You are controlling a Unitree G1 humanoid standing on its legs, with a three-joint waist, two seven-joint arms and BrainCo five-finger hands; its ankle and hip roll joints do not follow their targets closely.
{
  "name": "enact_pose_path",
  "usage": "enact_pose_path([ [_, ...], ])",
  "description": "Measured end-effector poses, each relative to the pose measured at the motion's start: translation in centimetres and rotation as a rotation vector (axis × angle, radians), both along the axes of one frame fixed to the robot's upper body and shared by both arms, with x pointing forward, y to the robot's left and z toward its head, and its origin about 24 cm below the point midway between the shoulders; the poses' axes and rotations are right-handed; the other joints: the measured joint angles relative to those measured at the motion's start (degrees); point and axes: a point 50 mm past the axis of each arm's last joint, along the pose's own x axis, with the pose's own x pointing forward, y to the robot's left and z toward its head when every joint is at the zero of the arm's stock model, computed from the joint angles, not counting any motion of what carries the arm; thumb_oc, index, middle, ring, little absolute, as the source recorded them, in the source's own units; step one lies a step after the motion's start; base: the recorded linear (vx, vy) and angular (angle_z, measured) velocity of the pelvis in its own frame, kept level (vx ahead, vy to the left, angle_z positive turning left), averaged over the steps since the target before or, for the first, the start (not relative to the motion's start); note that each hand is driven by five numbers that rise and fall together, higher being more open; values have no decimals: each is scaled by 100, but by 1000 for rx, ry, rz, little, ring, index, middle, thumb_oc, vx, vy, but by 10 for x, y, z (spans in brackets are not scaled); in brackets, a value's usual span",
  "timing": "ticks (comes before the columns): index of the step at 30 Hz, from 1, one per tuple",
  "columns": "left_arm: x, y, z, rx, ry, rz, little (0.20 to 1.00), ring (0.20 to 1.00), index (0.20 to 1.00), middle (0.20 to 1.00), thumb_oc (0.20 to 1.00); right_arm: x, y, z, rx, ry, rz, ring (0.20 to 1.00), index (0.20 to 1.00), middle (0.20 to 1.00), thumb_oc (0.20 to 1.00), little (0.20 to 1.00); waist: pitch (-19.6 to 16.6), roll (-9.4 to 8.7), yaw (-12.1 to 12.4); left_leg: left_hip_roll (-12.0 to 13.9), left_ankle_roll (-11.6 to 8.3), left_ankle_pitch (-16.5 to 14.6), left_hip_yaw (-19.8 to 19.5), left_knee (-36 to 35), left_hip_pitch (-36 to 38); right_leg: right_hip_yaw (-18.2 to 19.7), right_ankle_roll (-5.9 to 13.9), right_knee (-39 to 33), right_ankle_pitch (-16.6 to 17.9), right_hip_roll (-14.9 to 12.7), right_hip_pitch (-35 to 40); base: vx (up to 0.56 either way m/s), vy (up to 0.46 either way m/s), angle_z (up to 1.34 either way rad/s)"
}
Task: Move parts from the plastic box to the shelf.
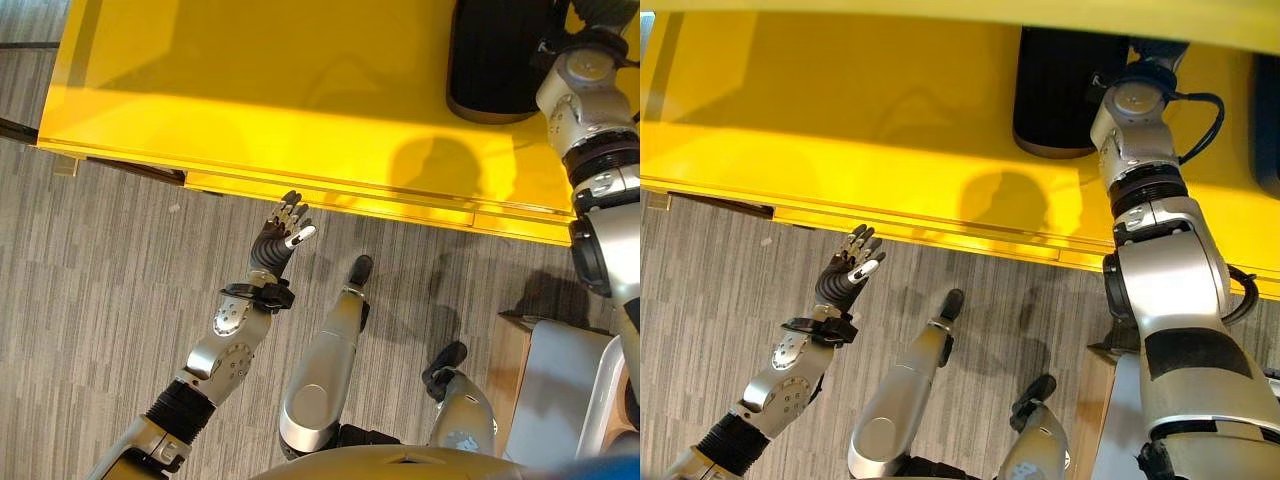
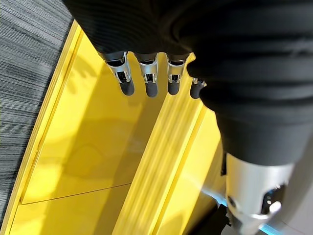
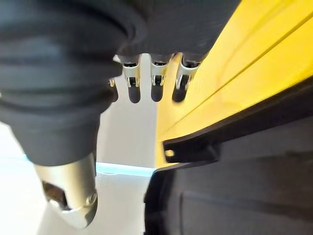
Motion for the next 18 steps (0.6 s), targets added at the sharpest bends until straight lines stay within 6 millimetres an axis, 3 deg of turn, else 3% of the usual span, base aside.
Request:
enact_pose_path([
  [8,1,2,2,-4,-12,8,1000,1000,1000,1000,1000,-3,8,12,-11,-56,24,1000,1000,1000,1000,1000,-1,0,-35,9,1,1,7,8,33,6,3,0,2,4,31,0,0,0],
  [18,1,8,3,8,-15,27,1000,1000,1000,1000,1000,-24,43,51,-189,-252,67,1000,1000,1000,1000,1000,-7,-9,-154,84,2,3,101,-54,313,67,53,-123,51,47,246,-27,-5,-5],
])
